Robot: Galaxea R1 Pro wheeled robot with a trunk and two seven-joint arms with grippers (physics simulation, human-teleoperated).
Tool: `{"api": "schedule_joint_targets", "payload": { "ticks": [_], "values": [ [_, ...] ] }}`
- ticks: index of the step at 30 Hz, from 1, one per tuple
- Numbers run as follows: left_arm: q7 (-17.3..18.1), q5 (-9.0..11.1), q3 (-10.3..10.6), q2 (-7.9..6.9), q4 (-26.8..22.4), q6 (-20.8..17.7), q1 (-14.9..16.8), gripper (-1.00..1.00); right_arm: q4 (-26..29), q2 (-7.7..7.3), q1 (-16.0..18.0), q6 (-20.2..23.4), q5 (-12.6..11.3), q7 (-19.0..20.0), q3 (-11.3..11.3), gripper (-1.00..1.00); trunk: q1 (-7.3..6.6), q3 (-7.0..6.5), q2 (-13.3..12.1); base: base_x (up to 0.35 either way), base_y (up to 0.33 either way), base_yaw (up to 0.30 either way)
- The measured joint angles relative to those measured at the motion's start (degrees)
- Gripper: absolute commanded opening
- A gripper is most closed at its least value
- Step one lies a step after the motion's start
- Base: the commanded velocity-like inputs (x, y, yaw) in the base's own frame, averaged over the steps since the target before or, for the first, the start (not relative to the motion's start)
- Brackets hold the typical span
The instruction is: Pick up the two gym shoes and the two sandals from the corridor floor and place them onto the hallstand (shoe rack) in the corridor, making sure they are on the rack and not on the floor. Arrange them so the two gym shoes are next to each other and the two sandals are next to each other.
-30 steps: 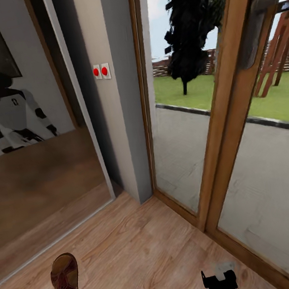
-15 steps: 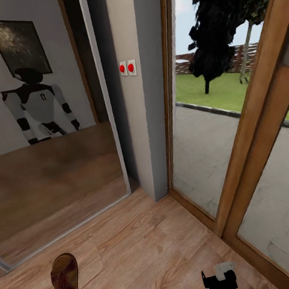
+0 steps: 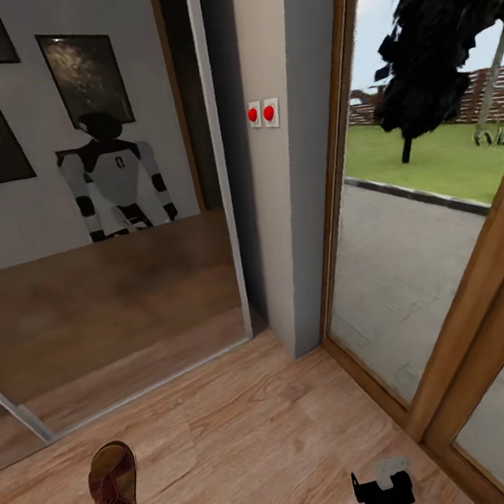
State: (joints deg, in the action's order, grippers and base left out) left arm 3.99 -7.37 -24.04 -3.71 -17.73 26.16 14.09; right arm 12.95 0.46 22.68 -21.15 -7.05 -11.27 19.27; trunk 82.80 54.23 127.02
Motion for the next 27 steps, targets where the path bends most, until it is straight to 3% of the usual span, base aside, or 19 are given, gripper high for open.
{"api": "schedule_joint_targets", "payload": {
  "ticks": [27],
  "values": [
    [-0.08, 0.05, -0.05, -0.01, 0.01, 0.02, 0.0, -1.0, 0.0, 0.0, 0.01, 0.0, 0.0, 0.0, 0.0, 1.0, 0.01, 0.0, 0.0, -0.027, -0.022, 0.281]
  ]
}}
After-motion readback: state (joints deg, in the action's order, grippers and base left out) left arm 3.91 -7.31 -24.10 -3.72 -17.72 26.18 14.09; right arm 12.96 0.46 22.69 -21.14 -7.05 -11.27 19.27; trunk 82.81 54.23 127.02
